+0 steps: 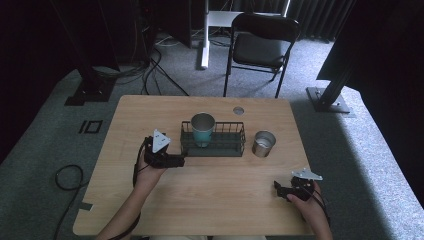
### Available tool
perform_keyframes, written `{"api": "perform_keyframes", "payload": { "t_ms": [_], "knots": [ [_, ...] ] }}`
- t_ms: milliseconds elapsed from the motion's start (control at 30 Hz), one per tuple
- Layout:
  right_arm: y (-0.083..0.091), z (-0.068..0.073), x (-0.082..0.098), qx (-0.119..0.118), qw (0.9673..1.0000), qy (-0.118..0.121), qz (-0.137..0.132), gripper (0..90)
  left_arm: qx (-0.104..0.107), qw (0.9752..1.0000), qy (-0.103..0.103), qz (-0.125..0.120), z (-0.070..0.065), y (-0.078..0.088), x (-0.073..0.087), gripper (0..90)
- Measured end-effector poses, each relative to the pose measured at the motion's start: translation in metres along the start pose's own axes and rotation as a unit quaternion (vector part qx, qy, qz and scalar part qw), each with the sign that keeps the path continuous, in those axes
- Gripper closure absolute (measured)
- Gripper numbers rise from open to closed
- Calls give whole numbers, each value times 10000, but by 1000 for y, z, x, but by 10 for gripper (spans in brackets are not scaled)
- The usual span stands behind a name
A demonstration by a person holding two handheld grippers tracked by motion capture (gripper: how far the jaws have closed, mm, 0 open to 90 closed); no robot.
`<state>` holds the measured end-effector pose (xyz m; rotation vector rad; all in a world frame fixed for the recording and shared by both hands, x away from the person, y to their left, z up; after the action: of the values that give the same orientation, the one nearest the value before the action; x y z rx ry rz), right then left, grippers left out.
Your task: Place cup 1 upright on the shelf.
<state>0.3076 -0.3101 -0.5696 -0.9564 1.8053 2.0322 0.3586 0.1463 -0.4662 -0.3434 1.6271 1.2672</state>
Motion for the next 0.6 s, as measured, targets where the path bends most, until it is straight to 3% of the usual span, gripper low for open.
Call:
{"api": "perform_keyframes", "payload": {
  "t_ms": [600],
  "knots": [
    [0,0,0,0,10000,0,1,118,23,9999,57,130,11,17,47,18]
  ]
}}
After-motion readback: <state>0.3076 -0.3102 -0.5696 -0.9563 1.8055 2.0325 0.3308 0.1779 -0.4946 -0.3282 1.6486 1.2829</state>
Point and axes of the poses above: each handheld gripper's, and its own axes: y roughly backward along the jaws, x roughly out of its underside, z roughly to its left, the point moved 2 cm from there along -y, roughly forward along the jaws, and after that the axes turned 8 degrees about z, right-handed, at the moved point
